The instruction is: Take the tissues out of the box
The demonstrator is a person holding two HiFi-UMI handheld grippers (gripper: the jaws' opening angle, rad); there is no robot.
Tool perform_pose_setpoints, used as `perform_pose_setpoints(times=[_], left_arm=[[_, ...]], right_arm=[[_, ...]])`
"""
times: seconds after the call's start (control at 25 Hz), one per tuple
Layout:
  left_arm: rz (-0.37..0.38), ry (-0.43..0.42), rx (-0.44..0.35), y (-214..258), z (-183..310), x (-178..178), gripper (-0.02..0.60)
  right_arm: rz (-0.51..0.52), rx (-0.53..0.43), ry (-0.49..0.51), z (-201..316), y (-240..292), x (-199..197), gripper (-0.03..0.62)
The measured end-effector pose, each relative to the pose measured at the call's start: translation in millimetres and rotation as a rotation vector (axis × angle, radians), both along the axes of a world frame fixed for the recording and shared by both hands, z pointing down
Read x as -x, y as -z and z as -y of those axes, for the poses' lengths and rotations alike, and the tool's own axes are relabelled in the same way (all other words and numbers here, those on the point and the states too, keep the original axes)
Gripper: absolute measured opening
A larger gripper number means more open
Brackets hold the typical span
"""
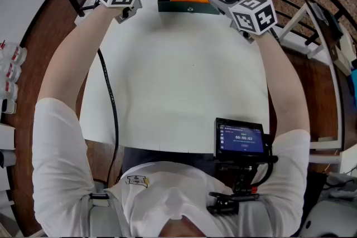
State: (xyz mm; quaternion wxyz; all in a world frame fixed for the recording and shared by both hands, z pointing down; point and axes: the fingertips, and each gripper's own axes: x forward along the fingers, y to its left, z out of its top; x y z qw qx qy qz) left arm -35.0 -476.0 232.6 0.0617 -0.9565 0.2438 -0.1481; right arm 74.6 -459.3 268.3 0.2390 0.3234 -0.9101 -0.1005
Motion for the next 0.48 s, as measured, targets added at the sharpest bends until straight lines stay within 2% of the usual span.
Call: perform_pose_setpoints(times=[0.12,0.2,0.28,0.36,0.48], left_arm=[[0.173,-0.03,0.004,-24,12,-13,0.035],[0.263,-0.044,0.0,-39,26,-17,0.043],[0.305,-0.055,-0.006,-48,39,-20,0.064],[0.311,-0.074,0.0,-58,49,-24,0.099],[0.354,-0.117,0.043,-79,56,-24,0.154]], right_arm=[[-0.083,0.012,-0.014,21,-7,-13,0.13],[-0.113,0.04,-0.008,37,-16,-19,0.183],[-0.116,0.081,0.01,52,-26,-22,0.234],[-0.108,0.117,0.027,66,-38,-24,0.255],[-0.105,0.173,0.056,79,-52,-26,0.306]])
